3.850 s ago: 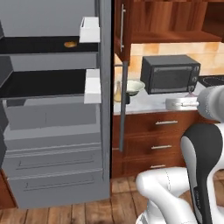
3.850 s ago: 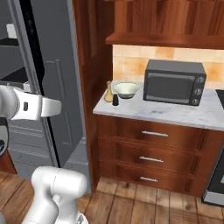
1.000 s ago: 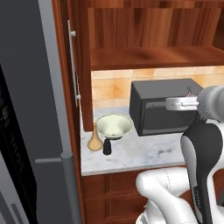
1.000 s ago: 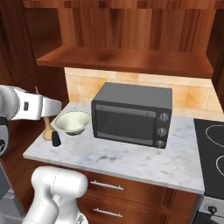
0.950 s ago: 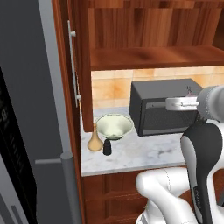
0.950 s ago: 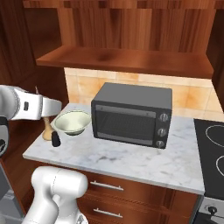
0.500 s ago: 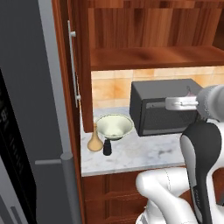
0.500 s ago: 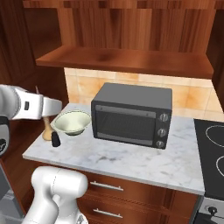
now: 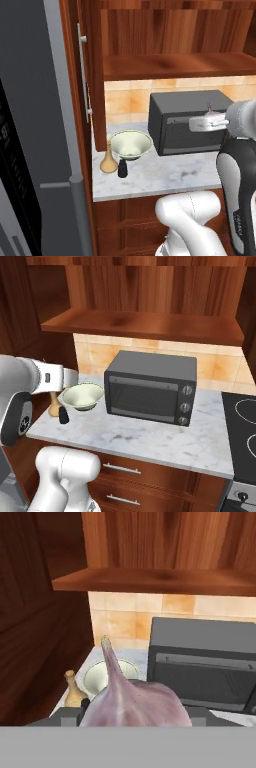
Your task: Retrieve the bottle and the shaker from the cabinet and place them next to the mixing bowl on the counter. Then add garlic from the fridge to the mixing bowl.
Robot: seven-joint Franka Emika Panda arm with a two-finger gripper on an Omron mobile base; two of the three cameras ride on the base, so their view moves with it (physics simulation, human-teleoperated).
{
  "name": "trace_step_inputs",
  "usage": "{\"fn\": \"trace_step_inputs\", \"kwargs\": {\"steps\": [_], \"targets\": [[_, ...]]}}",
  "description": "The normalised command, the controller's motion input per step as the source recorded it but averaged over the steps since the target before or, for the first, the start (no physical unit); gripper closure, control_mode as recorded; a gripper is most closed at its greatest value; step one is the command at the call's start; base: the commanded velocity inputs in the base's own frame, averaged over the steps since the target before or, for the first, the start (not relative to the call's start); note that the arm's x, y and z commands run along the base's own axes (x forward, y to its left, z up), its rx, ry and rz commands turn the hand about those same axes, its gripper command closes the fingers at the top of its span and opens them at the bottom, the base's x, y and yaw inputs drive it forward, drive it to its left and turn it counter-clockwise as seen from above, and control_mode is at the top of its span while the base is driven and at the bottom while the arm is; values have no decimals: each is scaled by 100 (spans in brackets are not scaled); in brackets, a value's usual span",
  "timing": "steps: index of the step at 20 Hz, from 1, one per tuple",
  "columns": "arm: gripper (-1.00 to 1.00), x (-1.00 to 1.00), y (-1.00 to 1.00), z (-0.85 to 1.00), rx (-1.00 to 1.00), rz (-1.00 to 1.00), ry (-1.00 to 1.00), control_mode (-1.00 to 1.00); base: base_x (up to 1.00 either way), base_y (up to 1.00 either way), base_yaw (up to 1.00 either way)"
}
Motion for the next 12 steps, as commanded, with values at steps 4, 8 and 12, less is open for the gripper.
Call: {"fn": "trace_step_inputs", "kwargs": {"steps": [4, 8, 12], "targets": [[100, 0, 2, -36, 0, 28, 0, -100, 0, 0, 0], [100, 13, 17, -48, -6, 28, 0, -100, 0, 0, 0], [100, 24, 27, -48, -11, 26, -3, -100, 0, 0, 0]]}}
